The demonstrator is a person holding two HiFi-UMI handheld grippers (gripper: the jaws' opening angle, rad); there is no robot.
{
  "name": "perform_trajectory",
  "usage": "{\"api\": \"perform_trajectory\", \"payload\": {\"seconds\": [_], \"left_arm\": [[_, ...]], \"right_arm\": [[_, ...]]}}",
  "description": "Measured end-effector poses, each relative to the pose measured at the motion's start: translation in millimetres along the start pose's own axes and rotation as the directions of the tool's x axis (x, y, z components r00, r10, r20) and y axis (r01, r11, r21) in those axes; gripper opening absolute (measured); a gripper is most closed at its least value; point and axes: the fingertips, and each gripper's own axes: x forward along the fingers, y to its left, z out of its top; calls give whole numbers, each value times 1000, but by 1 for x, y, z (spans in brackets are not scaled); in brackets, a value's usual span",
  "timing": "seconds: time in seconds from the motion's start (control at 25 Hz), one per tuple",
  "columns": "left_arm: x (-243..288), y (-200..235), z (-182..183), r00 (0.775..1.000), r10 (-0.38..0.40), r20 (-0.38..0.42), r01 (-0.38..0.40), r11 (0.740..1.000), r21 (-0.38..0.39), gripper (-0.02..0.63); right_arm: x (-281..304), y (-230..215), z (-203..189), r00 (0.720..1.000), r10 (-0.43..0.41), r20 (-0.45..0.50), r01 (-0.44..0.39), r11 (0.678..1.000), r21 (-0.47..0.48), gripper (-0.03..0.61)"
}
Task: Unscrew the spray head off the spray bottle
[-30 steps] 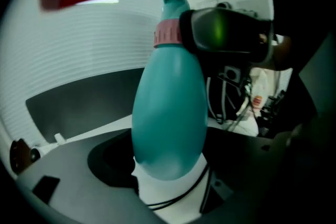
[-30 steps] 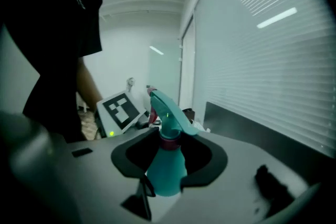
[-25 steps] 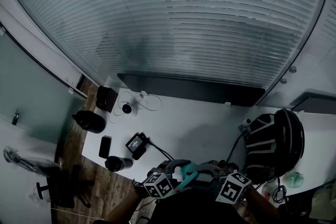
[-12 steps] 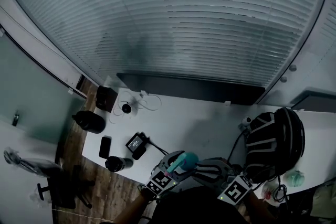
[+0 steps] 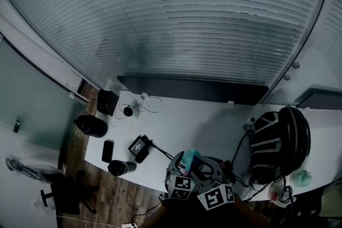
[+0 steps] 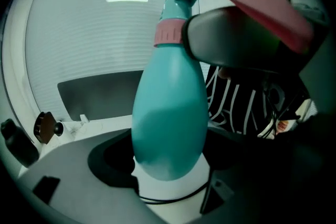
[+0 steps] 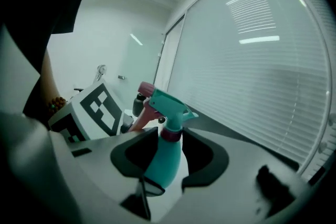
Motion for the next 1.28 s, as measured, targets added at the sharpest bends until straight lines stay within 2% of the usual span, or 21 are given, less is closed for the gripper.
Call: {"api": "perform_trajectory", "payload": {"seconds": [0.08, 0.12, 0.2, 0.24, 0.28, 0.36, 0.48, 0.56, 0.6, 0.64, 0.68, 0.72, 0.8, 0.88, 0.92, 0.96, 1.04, 1.16, 1.2, 1.24, 1.28], "left_arm": [[1, 3, -4, 1000, 23, -16, -23, 999, 29, 385], [1, 3, -8, 1000, 24, -20, -22, 997, 67, 385], [-2, -3, -12, 1000, 7, -28, -2, 987, 162, 385], [-3, -7, -14, 999, -9, -32, 15, 982, 188, 385], [-5, -11, -15, 999, -28, -33, 34, 981, 190, 385], [-6, -16, -15, 998, -64, -15, 65, 986, 156, 385], [-10, -26, -10, 987, -159, 20, 155, 981, 120, 385], [-16, -36, -10, 960, -278, 38, 270, 952, 145, 385], [-21, -42, -12, 936, -349, 42, 337, 926, 171, 385], [-27, -49, -14, 904, -425, 32, 410, 888, 206, 385], [-36, -57, -18, 863, -505, 8, 487, 837, 248, 385], [-47, -65, -22, 812, -584, -27, 565, 773, 289, 385], [-73, -81, -29, 682, -723, -110, 708, 615, 347, 385], [-97, -92, -34, 547, -817, -180, 808, 460, 367, 385], [-107, -96, -35, 490, -847, -208, 842, 397, 366, 385], [-114, -99, -36, 440, -868, -229, 867, 345, 359, 385], [-123, -103, -36, 358, -898, -256, 906, 267, 329, 385], [-132, -108, -32, 257, -925, -280, 942, 174, 287, 385], [-134, -109, -32, 234, -927, -293, 948, 150, 281, 385], [-134, -108, -30, 223, -926, -304, 950, 137, 281, 385], [-132, -107, -27, 233, -923, -307, 945, 141, 293, 385]], "right_arm": [[3, 0, -3, 999, 44, 5, -45, 996, 76, 138], [4, 1, -4, 996, 87, 24, -90, 986, 143, 138], [4, 3, -6, 982, 177, 73, -190, 945, 265, 138], [3, 5, -5, 975, 209, 80, -223, 938, 267, 138], [2, 7, -4, 971, 228, 73, -239, 944, 228, 138], [0, 12, -1, 970, 237, 55, -242, 959, 144, 138], [-2, 19, -4, 962, 270, 48, -273, 959, 82, 138], [-6, 27, -1, 940, 339, 41, -341, 937, 69, 138], [-9, 31, 4, 921, 387, 39, -389, 918, 72, 138], [-14, 37, 7, 896, 443, 37, -445, 893, 73, 138], [-21, 44, 9, 863, 503, 37, -505, 860, 70, 138], [-30, 51, 11, 825, 563, 40, -564, 823, 62, 138], [-47, 66, 19, 744, 665, 63, -667, 744, 30, 138], [-62, 78, 31, 670, 735, 98, -739, 674, -4, 138], [-67, 82, 35, 637, 762, 116, -766, 643, -15, 138], [-71, 85, 37, 606, 784, 133, -789, 614, -23, 138], [-78, 85, 40, 550, 818, 165, -828, 561, -22, 138], [-85, 78, 46, 499, 839, 218, -857, 515, -18, 138], [-87, 76, 47, 489, 843, 225, -862, 506, -23, 138], [-88, 75, 48, 484, 845, 229, -864, 503, -29, 138], [-88, 72, 49, 490, 839, 236, -859, 511, -33, 138]]}}
